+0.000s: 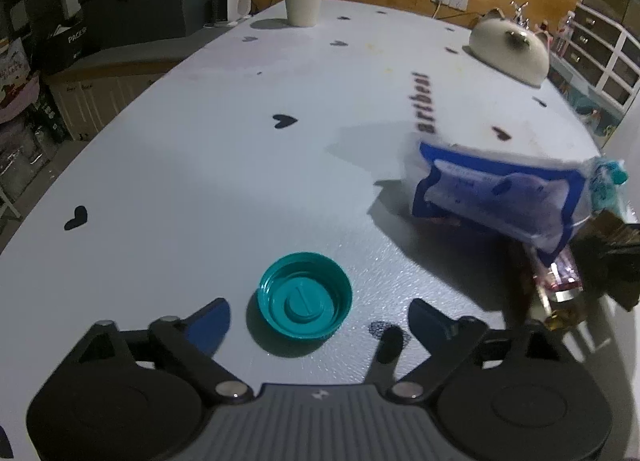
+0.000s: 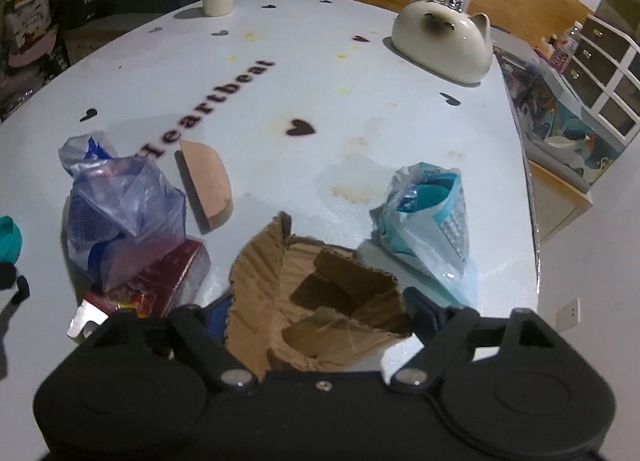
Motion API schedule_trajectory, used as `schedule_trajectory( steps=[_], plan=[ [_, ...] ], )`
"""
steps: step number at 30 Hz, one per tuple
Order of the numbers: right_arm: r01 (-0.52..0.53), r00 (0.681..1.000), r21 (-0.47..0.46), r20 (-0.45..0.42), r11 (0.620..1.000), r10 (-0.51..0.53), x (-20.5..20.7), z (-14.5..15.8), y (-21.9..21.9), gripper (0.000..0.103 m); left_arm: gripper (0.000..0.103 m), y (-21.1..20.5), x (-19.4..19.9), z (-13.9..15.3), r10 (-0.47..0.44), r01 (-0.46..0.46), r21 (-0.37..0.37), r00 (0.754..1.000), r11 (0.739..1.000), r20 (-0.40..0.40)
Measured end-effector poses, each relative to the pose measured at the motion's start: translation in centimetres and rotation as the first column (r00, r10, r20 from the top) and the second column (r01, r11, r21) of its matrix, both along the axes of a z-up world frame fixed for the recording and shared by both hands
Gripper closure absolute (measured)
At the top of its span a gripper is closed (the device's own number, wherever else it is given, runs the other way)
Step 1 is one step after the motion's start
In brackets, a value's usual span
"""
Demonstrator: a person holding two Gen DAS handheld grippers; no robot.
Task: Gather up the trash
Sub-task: 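Grasp the teal bottle cap with the left tool while the right tool grasps the brown cardboard, then lift the cap with the left tool while the right tool lifts the cardboard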
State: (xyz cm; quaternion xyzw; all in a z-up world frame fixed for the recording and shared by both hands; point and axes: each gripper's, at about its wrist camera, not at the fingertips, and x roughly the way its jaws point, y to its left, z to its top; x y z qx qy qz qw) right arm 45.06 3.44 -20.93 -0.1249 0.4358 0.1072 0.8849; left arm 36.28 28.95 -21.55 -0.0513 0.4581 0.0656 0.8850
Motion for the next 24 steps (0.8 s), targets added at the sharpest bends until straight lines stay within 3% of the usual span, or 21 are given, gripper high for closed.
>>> schedule_trajectory(
  steps=[4, 11, 24],
  plan=[
    [0.011, 1.0, 0.014, 0.012, 1.0, -0.012, -0.3, 0.4, -0.3, 0.029, 0.021, 0.1, 0.2, -0.2, 0.026, -0.027, 0.025, 0.999, 0.999, 0.022],
    [0.0, 1.0, 0.024, 0.023, 1.0, -0.001, -1.6, 0.7, -0.2, 0.036, 0.053, 0.1, 0.6, 0.3, 0.009, -0.011, 0.049, 0.999, 0.999, 0.031],
    [0.037, 0.999, 0.087, 0.007, 0.996, -0.038, -4.9, 2.1, -0.5, 0.044, 0.053, -1.9, -1.7, 2.9, -0.046, 0.047, -0.035, 0.999, 0.998, 0.027]
  ],
)
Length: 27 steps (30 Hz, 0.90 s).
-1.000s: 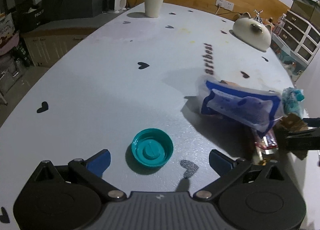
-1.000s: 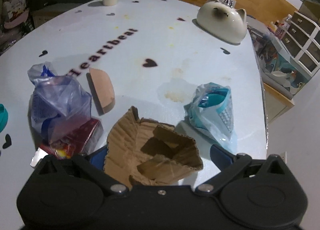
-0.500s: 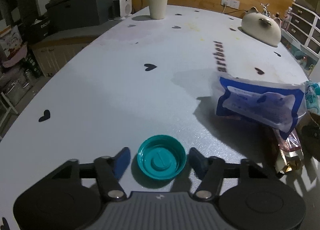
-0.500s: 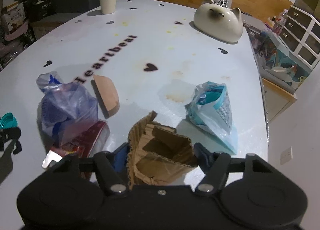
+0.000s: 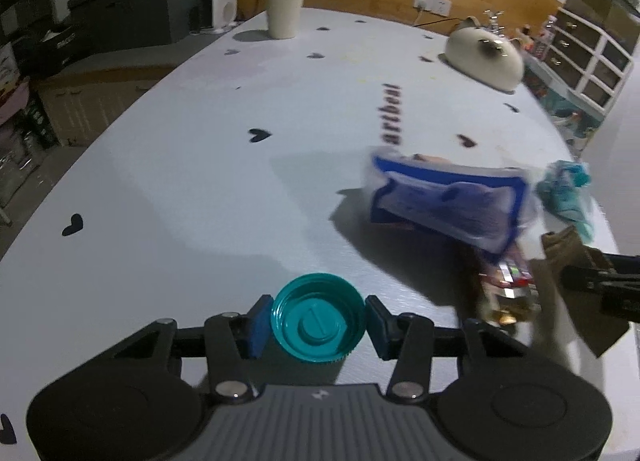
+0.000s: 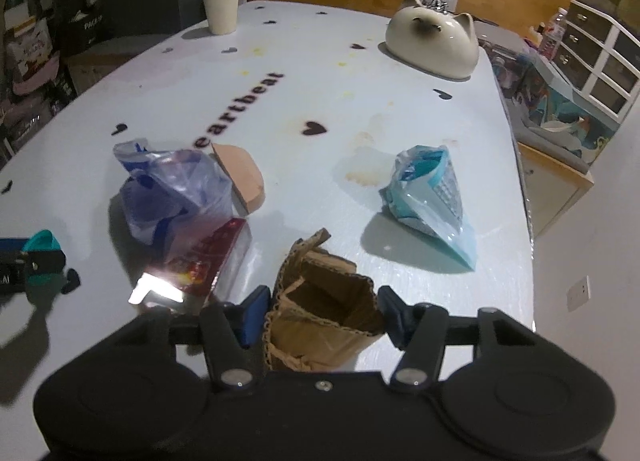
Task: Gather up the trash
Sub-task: 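Lift the cap with the left tool while the right tool lifts the cardboard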
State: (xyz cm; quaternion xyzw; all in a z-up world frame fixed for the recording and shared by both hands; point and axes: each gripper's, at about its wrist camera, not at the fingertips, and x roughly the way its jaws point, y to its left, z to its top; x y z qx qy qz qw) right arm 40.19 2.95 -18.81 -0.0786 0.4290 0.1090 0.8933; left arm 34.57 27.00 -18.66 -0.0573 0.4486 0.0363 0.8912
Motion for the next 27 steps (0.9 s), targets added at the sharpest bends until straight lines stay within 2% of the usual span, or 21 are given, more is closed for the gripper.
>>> schedule_trajectory(
  steps=[6, 16, 27],
  plan=[
    [0.021, 1.0, 0.037, 0.009, 0.999, -0.022, -2.0, 1.9, -0.4, 0.044, 0.053, -1.6, -1.4, 2.7, -0.039, 0.039, -0.009, 0.999, 0.999, 0.024],
    [0.063, 0.994, 0.074, 0.086, 0.995, -0.07, -6.7, 6.7, -2.2, 0.044, 0.053, -4.7, -4.6, 8.5, -0.099, 0.101, -0.007, 0.989, 0.995, 0.113],
    [0.105, 0.98, 0.12, 0.158, 0.987, -0.123, -11.2, 10.2, -7.6, 0.044, 0.053, -12.2, -6.7, 11.6, -0.158, 0.162, -0.01, 0.972, 0.987, 0.175]
  ],
)
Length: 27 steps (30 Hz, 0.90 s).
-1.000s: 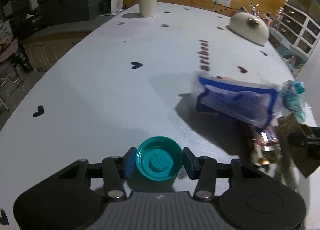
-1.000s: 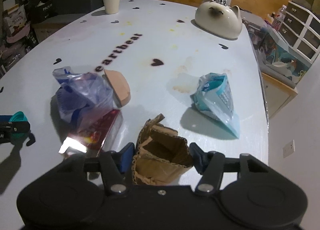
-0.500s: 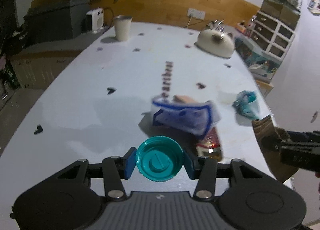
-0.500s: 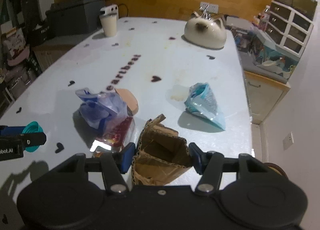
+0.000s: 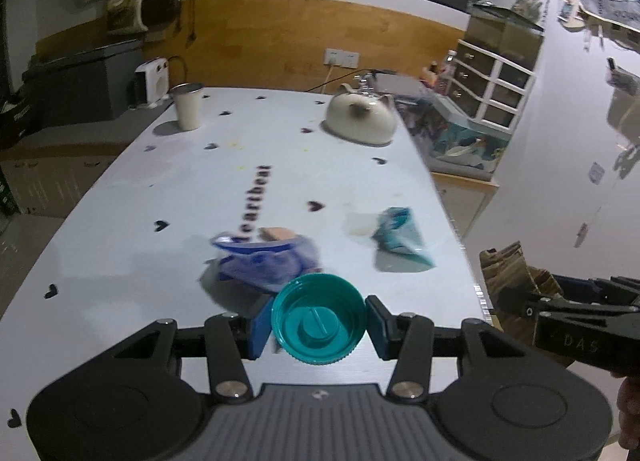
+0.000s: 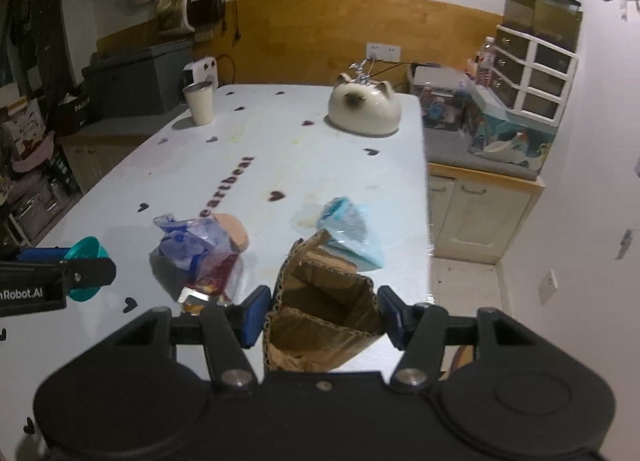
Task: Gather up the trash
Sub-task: 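Lift the cap with the left tool while the right tool lifts the cardboard, then carry the cap with the left tool while the right tool carries the cardboard to the wastebasket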
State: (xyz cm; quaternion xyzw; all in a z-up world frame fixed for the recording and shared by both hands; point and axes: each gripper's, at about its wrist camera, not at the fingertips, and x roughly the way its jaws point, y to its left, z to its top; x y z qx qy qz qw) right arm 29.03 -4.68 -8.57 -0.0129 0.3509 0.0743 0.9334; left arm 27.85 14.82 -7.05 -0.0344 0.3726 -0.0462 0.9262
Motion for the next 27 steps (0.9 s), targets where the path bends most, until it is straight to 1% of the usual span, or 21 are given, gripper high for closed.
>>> schedule_trajectory(
  steps=[5, 10, 15, 22, 27],
  plan=[
    [0.019, 1.0, 0.014, 0.007, 1.0, -0.019, -1.0, 0.8, -4.1, 0.044, 0.053, -4.6, -0.1, 0.2, -0.019, 0.019, -0.005, 1.0, 1.0, -0.006],
    [0.03, 1.0, 0.02, 0.003, 0.999, -0.03, -1.0, 0.6, -8.8, 0.044, 0.053, -9.7, 0.4, -0.2, -0.041, 0.041, -0.014, 0.999, 0.999, -0.022],
    [0.051, 0.999, 0.019, -0.01, 0.999, -0.051, -0.5, 0.1, -14.0, 0.044, 0.053, -15.1, 2.0, -1.0, -0.072, 0.072, -0.015, 0.996, 0.997, -0.042],
    [0.09, 0.995, 0.015, -0.035, 0.996, -0.089, 0.9, -1.0, -21.0, 0.044, 0.053, -21.6, 4.8, -2.3, -0.107, 0.105, -0.024, 0.992, 0.994, -0.067],
    [0.129, 0.99, 0.02, -0.064, 0.991, -0.127, 2.3, -2.4, -25.7, 0.044, 0.053, -25.9, 7.0, -4.1, -0.134, 0.13, -0.039, 0.986, 0.991, -0.104]
  ],
)
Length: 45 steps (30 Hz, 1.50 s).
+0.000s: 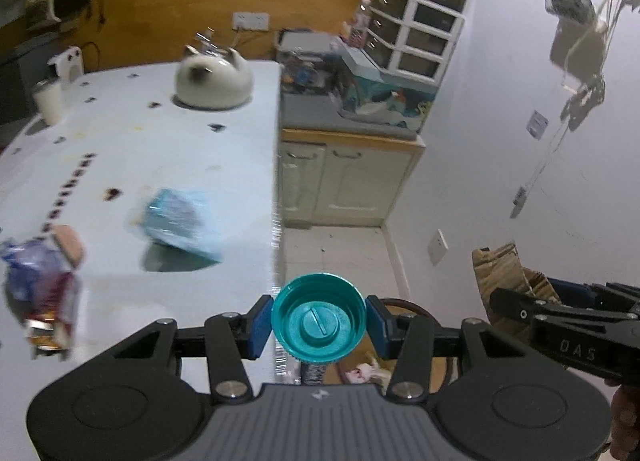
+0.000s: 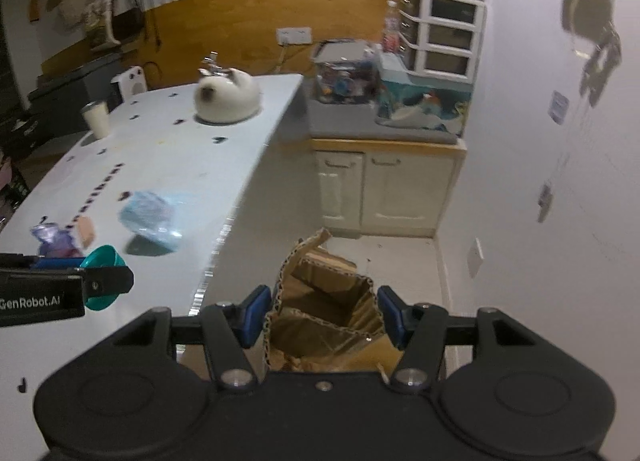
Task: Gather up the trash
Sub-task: 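Carry the cap with the left tool while the right tool carries the cardboard to the wastebasket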
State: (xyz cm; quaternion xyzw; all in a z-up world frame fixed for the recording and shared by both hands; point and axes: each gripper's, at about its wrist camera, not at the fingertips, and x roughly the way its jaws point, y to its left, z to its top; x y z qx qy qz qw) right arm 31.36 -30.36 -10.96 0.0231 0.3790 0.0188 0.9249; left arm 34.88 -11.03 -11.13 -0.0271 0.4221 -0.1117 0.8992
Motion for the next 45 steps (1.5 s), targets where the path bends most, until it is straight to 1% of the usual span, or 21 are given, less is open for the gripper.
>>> schedule_trajectory(
  steps=[5, 10, 15, 19, 23, 31, 35, 37, 41, 45],
  plan=[
    [0.051, 0.998, 0.01, -0.046, 0.999, -0.05, 1.5, -2.3, -4.0, 0.043, 0.053, -4.1, 2.6, -3.3, -0.047, 0.046, -0.01, 0.995, 0.999, -0.083],
    [0.128, 0.987, 0.028, -0.105, 0.991, -0.125, 2.7, -5.7, -7.9, 0.043, 0.053, -7.3, 5.1, -7.5, -0.088, 0.089, -0.004, 0.982, 0.996, -0.167],
    [0.198, 0.966, 0.039, -0.18, 0.979, -0.188, 4.0, -9.9, -11.0, 0.043, 0.053, -9.9, 7.4, -12.0, -0.122, 0.128, 0.004, 0.961, 0.992, -0.25],
    [0.238, 0.946, 0.048, -0.237, 0.97, -0.22, 5.2, -13.5, -12.6, 0.043, 0.053, -11.7, 9.4, -15.6, -0.14, 0.145, -0.005, 0.945, 0.989, -0.294],
    [0.273, 0.926, 0.067, -0.287, 0.96, -0.244, 6.3, -17.6, -14.1, 0.043, 0.053, -14.0, 11.8, -19.4, -0.149, 0.157, 0.0, 0.935, 0.988, -0.321],
    [0.311, 0.898, 0.11, -0.361, 0.944, -0.253, 8.1, -24.5, -15.2, 0.043, 0.053, -18.5, 16.3, -26.9, -0.172, 0.177, -0.022, 0.905, 0.984, -0.39],
    [0.316, 0.889, 0.136, -0.387, 0.939, -0.243, 8.7, -27.5, -14.8, 0.043, 0.053, -19.8, 17.8, -30.1, -0.151, 0.151, -0.034, 0.892, 0.988, -0.426],
    [0.312, 0.888, 0.14, -0.395, 0.94, -0.236, 8.9, -28.6, -14.7, 0.043, 0.053, -20.2, 18.3, -31.5, -0.141, 0.144, -0.026, 0.886, 0.989, -0.442],
    [0.322, 0.874, 0.144, -0.424, 0.936, -0.236, 9.8, -30.7, -14.6, 0.043, 0.053, -20.9, 19.0, -34.2, -0.131, 0.141, -0.015, 0.872, 0.99, -0.472],
    [0.325, 0.866, 0.146, -0.444, 0.935, -0.232, 10.4, -32.5, -14.5, 0.043, 0.053, -21.1, 19.6, -36.5, -0.123, 0.143, 0.003, 0.866, 0.99, -0.485]
  ],
)
